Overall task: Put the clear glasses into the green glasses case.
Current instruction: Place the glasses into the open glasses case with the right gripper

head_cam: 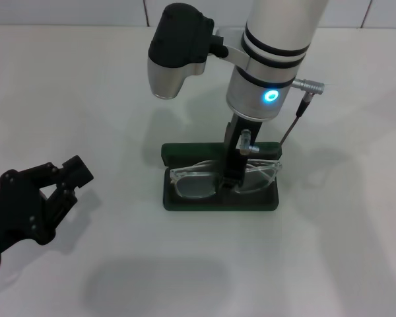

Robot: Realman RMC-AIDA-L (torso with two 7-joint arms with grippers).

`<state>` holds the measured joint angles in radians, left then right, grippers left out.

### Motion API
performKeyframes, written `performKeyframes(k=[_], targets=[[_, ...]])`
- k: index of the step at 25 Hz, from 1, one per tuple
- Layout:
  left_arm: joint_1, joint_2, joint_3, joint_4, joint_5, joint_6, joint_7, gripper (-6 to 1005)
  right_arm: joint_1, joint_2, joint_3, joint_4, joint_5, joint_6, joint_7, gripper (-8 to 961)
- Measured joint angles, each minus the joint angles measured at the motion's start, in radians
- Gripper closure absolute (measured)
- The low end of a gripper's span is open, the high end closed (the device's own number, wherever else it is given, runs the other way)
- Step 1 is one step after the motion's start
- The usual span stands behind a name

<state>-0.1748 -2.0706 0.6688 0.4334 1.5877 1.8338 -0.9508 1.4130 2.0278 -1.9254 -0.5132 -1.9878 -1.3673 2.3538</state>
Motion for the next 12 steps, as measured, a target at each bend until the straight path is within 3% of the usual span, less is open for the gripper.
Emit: performKeyframes(k=[12], targets=[[-0.009, -0.007, 0.0, -0.012, 0.012, -0.012, 0.014, 861, -0.001, 0.0, -0.004, 0.019, 0.013, 0.016, -0.002, 829]])
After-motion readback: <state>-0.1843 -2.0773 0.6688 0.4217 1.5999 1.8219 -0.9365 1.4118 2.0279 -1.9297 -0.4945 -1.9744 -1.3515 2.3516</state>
